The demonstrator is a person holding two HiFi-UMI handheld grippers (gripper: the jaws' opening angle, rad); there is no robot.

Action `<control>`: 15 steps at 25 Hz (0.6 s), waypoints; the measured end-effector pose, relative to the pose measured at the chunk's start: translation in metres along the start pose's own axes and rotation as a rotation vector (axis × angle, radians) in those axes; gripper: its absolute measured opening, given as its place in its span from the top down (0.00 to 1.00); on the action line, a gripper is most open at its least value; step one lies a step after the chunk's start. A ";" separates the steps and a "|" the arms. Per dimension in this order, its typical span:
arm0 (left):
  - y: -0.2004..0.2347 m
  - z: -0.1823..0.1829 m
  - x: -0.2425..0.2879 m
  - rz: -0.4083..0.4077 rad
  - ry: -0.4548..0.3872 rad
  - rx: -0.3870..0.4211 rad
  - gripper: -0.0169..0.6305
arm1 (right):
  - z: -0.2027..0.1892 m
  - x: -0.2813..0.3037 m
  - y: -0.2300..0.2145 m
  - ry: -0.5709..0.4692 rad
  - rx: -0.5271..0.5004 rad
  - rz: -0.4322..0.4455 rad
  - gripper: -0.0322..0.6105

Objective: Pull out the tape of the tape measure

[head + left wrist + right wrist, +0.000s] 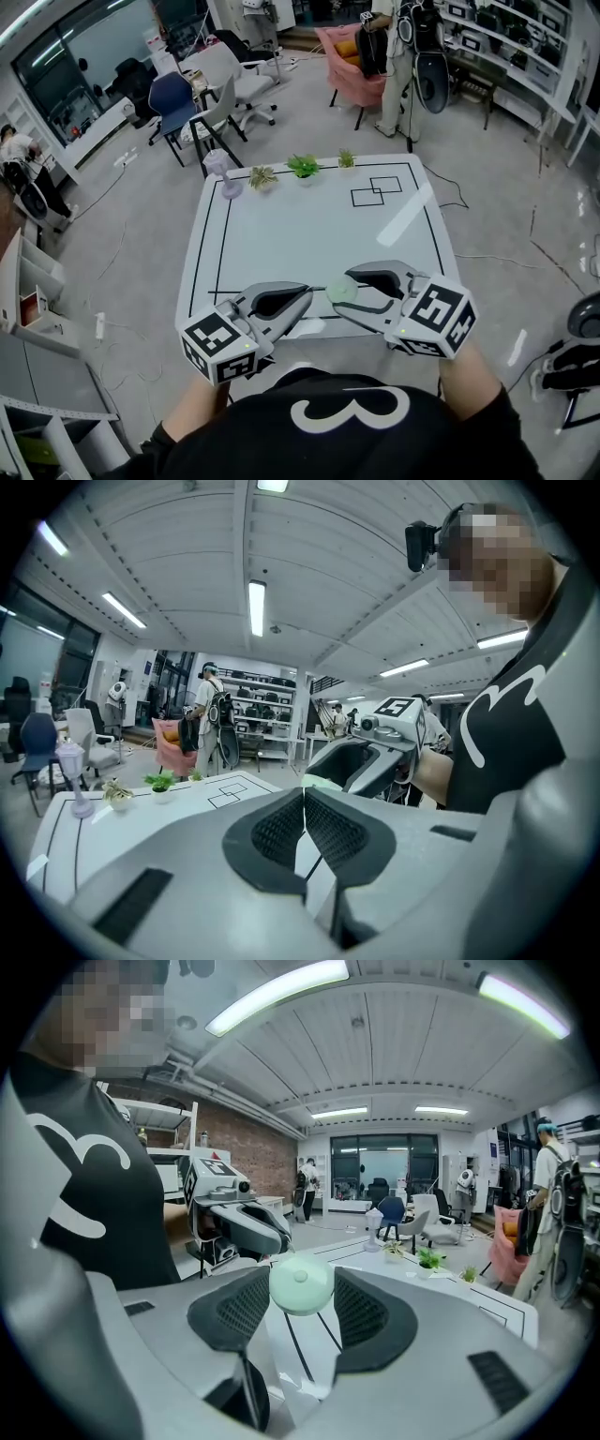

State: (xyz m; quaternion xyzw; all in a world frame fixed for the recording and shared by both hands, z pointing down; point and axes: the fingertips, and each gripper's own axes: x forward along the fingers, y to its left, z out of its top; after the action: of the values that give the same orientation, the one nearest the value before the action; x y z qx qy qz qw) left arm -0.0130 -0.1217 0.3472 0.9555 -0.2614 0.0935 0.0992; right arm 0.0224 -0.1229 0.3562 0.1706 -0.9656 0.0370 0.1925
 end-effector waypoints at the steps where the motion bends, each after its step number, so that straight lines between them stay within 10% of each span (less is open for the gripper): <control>1: 0.002 -0.001 -0.003 0.012 0.000 -0.004 0.95 | 0.000 0.000 0.000 0.000 0.001 0.000 0.61; 15: 0.026 -0.002 -0.030 0.141 0.005 -0.010 0.96 | -0.006 -0.010 -0.012 -0.004 0.027 -0.054 0.61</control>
State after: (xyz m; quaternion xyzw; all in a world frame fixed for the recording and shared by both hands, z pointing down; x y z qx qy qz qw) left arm -0.0518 -0.1287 0.3461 0.9340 -0.3283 0.1013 0.0980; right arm 0.0375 -0.1307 0.3575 0.1993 -0.9605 0.0444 0.1890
